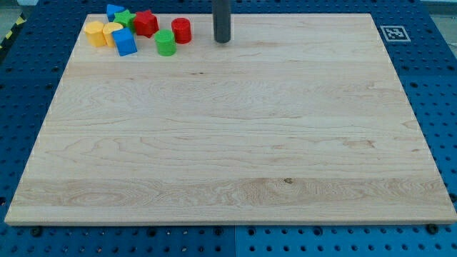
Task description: Slide red circle to the closer to red star
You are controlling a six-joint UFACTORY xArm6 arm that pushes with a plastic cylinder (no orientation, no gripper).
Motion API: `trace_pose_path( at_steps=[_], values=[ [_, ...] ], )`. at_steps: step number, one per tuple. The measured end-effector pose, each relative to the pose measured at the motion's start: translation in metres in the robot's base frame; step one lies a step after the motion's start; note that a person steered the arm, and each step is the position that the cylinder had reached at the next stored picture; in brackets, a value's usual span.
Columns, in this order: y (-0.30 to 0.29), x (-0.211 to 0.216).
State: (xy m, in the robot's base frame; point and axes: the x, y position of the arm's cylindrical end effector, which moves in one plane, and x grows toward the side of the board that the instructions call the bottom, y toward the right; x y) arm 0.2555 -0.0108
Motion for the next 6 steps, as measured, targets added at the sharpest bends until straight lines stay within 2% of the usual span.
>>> trace_pose_path(
  at_steps=[1, 4, 5, 6],
  values=[
    [-0.016, -0.018],
    [-0.086, -0.002],
    [-0.063, -0.002],
    [0.038, 0.004]
  ],
)
